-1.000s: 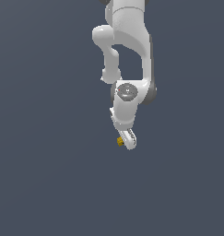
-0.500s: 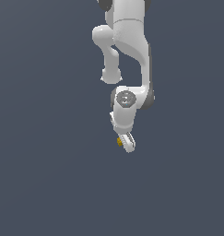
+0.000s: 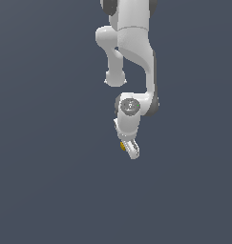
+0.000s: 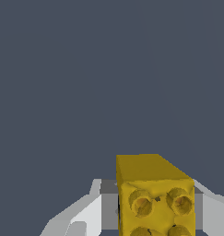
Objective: Pick up the object and move it to a goal position.
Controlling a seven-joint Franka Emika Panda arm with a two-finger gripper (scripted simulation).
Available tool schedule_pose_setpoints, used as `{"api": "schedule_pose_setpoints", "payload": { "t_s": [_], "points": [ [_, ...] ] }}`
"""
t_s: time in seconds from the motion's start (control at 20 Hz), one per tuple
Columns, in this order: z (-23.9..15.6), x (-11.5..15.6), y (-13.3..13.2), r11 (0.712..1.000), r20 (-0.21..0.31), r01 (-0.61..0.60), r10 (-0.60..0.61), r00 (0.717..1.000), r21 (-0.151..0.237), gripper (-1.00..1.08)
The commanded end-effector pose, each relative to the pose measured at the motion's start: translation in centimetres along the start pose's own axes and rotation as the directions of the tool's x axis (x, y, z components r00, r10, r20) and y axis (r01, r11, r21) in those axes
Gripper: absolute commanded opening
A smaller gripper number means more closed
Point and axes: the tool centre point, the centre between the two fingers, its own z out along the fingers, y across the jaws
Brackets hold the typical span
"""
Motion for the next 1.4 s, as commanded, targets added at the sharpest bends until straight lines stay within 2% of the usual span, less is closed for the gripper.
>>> {"api": "schedule_pose_setpoints", "payload": {
  "t_s": [0.0, 0.4, 0.7, 1.0, 1.35],
  "points": [
    [0.0, 0.0, 0.0, 1.0, 0.0, 0.0, 0.0, 1.0, 0.0, -1.0],
    [-0.1, 0.0, 0.0, 1.0, 0.0, 0.0, 0.0, 1.0, 0.0, -1.0],
    [-1.6, -0.4, 0.2, 1.0, 0.0, 0.0, 0.0, 1.0, 0.0, -1.0],
    [-5.0, -1.3, 0.6, 1.0, 0.001, -0.001, 0.001, 1.0, 0.0, -1.0],
    [-11.5, -2.9, 1.4, 1.0, 0.001, -0.001, 0.001, 1.0, 0.0, -1.0]
  ]
}}
